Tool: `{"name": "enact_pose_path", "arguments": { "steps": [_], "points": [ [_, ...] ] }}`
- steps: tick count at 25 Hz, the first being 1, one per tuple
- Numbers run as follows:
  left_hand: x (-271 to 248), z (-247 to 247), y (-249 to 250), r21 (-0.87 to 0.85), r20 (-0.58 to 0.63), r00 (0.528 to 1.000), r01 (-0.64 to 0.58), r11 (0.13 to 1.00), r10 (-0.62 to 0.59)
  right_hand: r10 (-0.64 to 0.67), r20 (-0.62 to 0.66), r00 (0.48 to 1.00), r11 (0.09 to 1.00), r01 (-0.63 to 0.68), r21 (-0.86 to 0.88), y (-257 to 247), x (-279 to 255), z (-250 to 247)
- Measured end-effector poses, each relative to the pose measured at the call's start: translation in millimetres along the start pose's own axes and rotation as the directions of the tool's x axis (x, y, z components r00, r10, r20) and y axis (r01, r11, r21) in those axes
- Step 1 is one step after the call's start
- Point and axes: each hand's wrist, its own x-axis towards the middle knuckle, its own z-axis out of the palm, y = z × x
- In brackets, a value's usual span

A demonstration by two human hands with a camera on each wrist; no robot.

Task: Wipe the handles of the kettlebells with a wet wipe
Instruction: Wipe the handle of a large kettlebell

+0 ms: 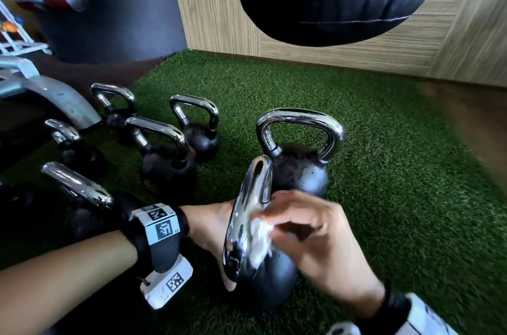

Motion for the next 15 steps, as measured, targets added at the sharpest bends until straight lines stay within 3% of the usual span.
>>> {"name": "enact_pose_path", "arguments": {
  "steps": [3, 5, 7, 10, 13, 15],
  "points": [
    [-3, -3, 16, 0.167, 0.018, 0.991, 0.132, 0.977, -0.136, 0.125, 0.028, 0.992, 0.979, -0.128, 0.159, 3, -25, 15],
    [-8, 1, 24, 0.212, 0.022, 0.987, 0.153, 0.965, -0.162, 0.155, 0.028, 0.988, 0.967, -0.157, 0.199, 9, -29, 14],
    [-9, 1, 24, 0.233, -0.053, 0.984, 0.177, 0.956, -0.170, 0.167, 0.065, 0.984, 0.966, -0.176, 0.190, 12, -31, 13],
    [-11, 4, 28, 0.190, -0.145, 0.958, 0.271, 0.944, -0.246, 0.168, 0.092, 0.981, 0.985, -0.170, 0.015, 21, -36, 15],
    [-9, 5, 23, 0.133, -0.116, 0.973, 0.214, 0.968, -0.200, 0.100, 0.116, 0.988, 0.982, -0.080, -0.172, 27, -38, 15],
    [-12, 5, 17, 0.088, -0.110, 0.980, 0.178, 0.980, -0.168, 0.149, 0.131, 0.980, 0.972, -0.121, -0.204, 27, -28, 9]
  ]
}}
